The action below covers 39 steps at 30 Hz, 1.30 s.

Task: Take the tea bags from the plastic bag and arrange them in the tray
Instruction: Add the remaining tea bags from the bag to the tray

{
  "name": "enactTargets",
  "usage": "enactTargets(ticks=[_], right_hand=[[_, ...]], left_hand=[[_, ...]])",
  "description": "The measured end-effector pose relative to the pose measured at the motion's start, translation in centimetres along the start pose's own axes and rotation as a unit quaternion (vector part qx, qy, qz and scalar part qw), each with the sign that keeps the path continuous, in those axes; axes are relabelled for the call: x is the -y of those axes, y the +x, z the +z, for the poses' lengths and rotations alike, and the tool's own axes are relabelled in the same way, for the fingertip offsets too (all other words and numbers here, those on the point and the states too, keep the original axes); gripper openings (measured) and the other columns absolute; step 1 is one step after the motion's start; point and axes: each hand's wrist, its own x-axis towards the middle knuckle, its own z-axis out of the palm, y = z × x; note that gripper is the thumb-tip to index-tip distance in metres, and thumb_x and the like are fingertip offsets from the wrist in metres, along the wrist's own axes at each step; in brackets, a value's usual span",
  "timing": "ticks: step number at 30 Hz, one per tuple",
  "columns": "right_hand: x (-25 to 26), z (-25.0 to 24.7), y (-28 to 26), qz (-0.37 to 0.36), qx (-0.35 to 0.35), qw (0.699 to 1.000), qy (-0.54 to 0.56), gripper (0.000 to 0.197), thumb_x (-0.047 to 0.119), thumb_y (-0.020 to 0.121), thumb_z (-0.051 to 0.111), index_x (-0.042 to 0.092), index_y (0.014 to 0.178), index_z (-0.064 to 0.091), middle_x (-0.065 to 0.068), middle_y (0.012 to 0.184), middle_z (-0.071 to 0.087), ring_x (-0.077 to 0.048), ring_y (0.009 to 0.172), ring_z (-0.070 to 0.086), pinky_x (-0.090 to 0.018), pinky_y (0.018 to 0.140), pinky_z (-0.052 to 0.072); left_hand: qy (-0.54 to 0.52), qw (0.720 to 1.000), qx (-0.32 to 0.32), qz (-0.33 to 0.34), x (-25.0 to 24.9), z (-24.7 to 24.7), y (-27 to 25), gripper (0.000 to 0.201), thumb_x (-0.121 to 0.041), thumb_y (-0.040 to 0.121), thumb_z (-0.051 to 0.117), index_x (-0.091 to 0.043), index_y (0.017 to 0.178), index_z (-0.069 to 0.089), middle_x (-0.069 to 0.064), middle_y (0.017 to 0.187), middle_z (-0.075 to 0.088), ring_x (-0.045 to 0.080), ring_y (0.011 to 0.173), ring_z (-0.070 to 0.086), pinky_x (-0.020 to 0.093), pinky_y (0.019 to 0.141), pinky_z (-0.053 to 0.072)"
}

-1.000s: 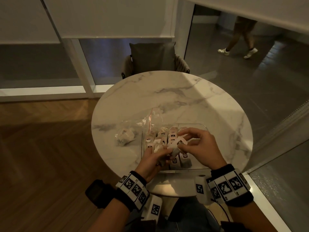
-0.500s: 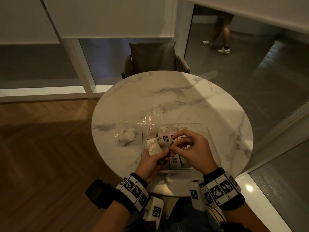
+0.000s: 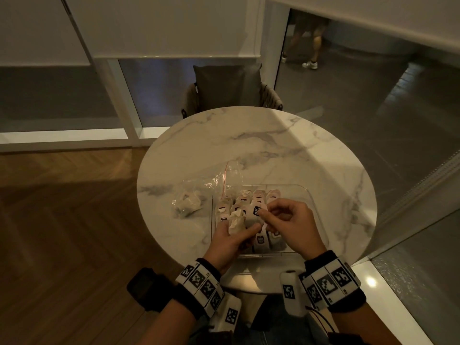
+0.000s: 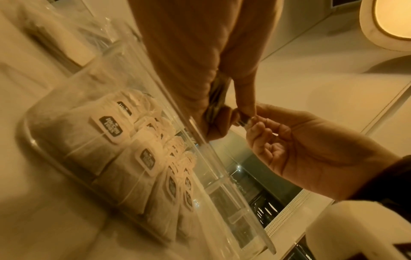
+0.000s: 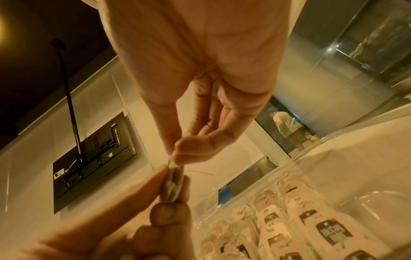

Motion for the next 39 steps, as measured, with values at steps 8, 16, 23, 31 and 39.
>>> enactTargets(ticks=[8,16,23,31,39], right_hand=[[1.2,-1.1,0.4,-0.027,0.045,0.999,-0.005,0.007,0.011,0.08,0.078,0.016,0.083,0.074,-0.002,0.074,0.073,-0.017,0.06,0.069,-0.025,0.061,0.056],[2.3,-2.6,1.0,-0.032,0.065,0.995,-0.072,0.009,0.002,0.075,0.079,0.006,0.074,0.072,-0.006,0.064,0.071,-0.022,0.059,0.072,-0.032,0.061,0.06],[1.2,-5.1,1.3,0.045,0.208,0.92,-0.328,0.011,0.022,0.075,0.083,0.026,0.072,0.073,0.004,0.069,0.07,0.001,0.047,0.06,-0.021,0.061,0.051],[-0.5,-4.0,1.7,0.115,0.248,0.861,-0.429,0.012,0.024,0.076,0.082,0.028,0.073,0.072,0.008,0.074,0.066,-0.004,0.059,0.057,-0.024,0.067,0.052],[-0.1,-3.1,1.4,0.044,0.161,0.898,-0.407,0.016,0.035,0.084,0.072,0.032,0.1,0.07,0.007,0.086,0.067,-0.005,0.075,0.06,-0.023,0.071,0.047]], left_hand=[[0.025,1.0,0.009,0.007,0.1,-0.2,0.0,0.006,-0.015,0.089,0.067,-0.014,0.091,0.072,0.001,0.078,0.068,0.011,0.07,0.061,0.022,0.062,0.05],[0.004,1.0,-0.018,-0.016,0.3,-0.2,0.3,0.017,-0.036,0.086,0.069,-0.021,0.094,0.073,0.004,0.078,0.064,0.013,0.068,0.057,0.025,0.062,0.047],[-0.121,0.985,-0.089,-0.086,0.2,0.1,1.4,0.03,-0.014,0.086,0.068,-0.01,0.109,0.048,0.014,0.088,0.061,0.024,0.073,0.065,0.027,0.053,0.05],[-0.197,0.971,-0.058,-0.119,-0.5,-0.2,1.2,0.047,0.011,0.086,0.03,-0.002,0.128,0.044,0.026,0.099,0.061,0.04,0.086,0.066,0.034,0.066,0.057],[-0.228,0.964,0.009,-0.136,-0.6,-0.4,0.7,0.058,0.012,0.09,0.033,-0.01,0.144,0.034,0.035,0.128,0.057,0.052,0.111,0.06,0.05,0.091,0.056]])
